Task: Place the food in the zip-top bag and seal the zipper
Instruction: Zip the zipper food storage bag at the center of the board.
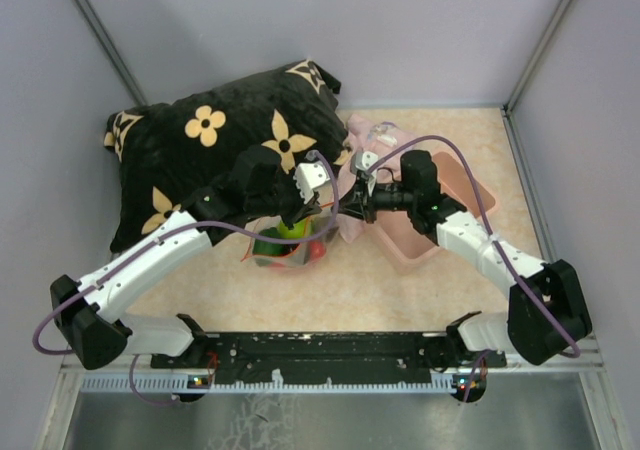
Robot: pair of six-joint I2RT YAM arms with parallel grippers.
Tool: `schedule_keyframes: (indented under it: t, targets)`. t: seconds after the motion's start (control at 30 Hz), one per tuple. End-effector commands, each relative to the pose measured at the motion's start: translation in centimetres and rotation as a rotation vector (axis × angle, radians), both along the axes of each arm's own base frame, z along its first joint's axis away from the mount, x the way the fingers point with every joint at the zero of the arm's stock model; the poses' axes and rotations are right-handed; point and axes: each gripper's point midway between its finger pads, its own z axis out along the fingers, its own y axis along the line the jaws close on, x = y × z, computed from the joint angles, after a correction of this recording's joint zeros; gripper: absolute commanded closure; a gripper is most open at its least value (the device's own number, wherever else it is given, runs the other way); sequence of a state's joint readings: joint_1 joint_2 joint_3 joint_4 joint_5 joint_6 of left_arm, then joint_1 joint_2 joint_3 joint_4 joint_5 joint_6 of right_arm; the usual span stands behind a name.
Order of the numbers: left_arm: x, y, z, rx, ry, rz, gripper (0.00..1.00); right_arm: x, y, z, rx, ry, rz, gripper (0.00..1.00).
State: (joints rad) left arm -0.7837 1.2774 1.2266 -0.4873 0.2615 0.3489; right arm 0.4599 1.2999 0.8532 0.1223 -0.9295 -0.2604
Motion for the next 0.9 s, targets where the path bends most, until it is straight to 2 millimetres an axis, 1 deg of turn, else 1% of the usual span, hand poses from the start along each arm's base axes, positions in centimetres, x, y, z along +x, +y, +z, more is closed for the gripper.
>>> schedule_keyframes:
  t: [0.0,0.03,0.1,0.17,0.23,0.27,0.43,0.57,0.7,0.8,0.87]
  targets:
    - [-0.5,1.2,0.7,0.017,-0.036,0.002,1.0,0.6,-0.8,3.3,0.03,-0.097,-0.001,1.0]
    - [-0.7,1.0,0.7,0.012,-0.029,-0.013,1.0,0.3,-0.7,3.5,0.034,-0.101,0.02,1.0]
    - [-0.8,0.5,0.9,0.0,-0.019,-0.037,1.0,0.0,-0.4,3.7,0.04,-0.113,0.043,0.81]
    - [-0.8,0.1,1.1,-0.004,-0.01,-0.049,1.0,-0.4,-0.1,3.8,0.038,-0.141,0.056,0.67]
    - [-0.7,-0.2,1.0,-0.003,-0.004,-0.057,1.0,-0.8,0.2,4.0,0.038,-0.169,0.074,0.6]
    - [-0.6,-0.4,1.1,-0.005,-0.003,-0.06,1.0,-1.0,0.4,4.1,0.04,-0.178,0.082,0.58]
    - [-0.9,-0.7,1.2,-0.012,0.008,-0.081,1.0,-1.1,1.1,4.8,0.048,-0.211,0.104,0.56]
    - [-1.0,-0.8,1.3,-0.018,0.008,-0.086,1.0,-0.8,1.9,5.1,0.044,-0.226,0.124,0.58]
    - [-1.1,-0.8,1.3,-0.02,0.01,-0.09,1.0,-0.7,2.6,5.2,0.033,-0.23,0.147,0.66]
    - [-1.1,-0.7,1.3,-0.019,0.009,-0.089,1.0,-0.6,2.7,4.9,0.02,-0.221,0.155,0.73]
    - [-1.1,-0.7,1.3,-0.018,0.007,-0.087,1.0,-0.7,2.6,4.4,0.005,-0.217,0.156,0.76]
